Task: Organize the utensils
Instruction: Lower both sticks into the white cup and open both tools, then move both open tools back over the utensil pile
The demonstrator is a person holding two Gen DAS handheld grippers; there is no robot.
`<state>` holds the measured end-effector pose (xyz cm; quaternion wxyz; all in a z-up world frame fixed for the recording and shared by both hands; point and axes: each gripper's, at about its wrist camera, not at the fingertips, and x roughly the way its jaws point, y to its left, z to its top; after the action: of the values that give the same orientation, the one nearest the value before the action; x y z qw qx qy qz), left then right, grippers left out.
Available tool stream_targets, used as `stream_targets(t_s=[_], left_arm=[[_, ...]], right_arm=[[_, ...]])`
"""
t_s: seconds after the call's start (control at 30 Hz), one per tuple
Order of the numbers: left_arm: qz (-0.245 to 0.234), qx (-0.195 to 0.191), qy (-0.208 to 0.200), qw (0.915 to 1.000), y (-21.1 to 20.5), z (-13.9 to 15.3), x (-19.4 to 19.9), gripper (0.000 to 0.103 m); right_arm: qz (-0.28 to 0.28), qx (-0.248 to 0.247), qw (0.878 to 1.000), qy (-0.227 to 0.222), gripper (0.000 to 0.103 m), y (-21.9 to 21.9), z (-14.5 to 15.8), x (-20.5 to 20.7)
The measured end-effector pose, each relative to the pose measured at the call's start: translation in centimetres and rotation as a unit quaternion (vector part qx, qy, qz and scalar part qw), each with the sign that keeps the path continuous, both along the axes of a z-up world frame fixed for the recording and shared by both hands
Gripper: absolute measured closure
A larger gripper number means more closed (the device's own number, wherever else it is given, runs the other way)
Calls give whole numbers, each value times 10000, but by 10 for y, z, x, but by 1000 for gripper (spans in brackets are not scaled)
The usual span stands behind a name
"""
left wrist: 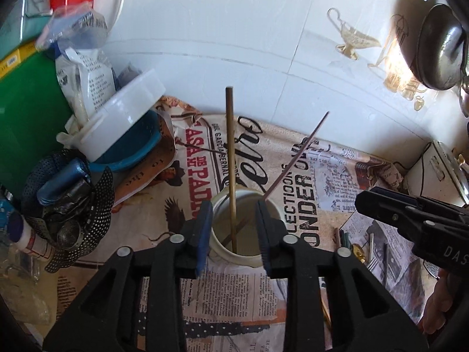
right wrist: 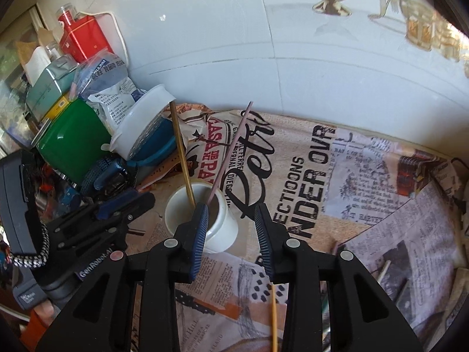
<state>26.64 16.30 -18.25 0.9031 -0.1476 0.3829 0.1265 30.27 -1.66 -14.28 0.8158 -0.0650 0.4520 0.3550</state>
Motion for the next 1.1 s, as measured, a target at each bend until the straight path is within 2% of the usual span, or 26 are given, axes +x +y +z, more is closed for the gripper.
stream_targets(t_s=[0.27, 0.33, 0.43, 0.6, 0.83, 1.1], left_arm=[[-35, 201, -346, 9992, -37, 37, -13, 52], [-77, 237, -394, 9989, -48, 42, -15, 43], [-119, 267, -448, 9986, -65, 48, -19, 32], [-139, 486, -470, 9976, -93, 48, -19, 15], [-254, 452, -234, 9984, -126, 27, -13, 13], [-342, 422, 408, 9977, -151, -25, -3, 13]], right_arm=[[-74, -11, 9985, -544, 68, -43, 33, -17], [-111, 15, 9978, -648, 66, -56, 40, -19], [-201, 50, 9969, -755, 59, -74, 46, -22], [-407, -62, 9953, -876, 58, -105, 47, -23], [-729, -282, 9943, -727, 58, -151, 32, -21], [-1035, -663, 9920, -288, 58, -195, -4, -11]])
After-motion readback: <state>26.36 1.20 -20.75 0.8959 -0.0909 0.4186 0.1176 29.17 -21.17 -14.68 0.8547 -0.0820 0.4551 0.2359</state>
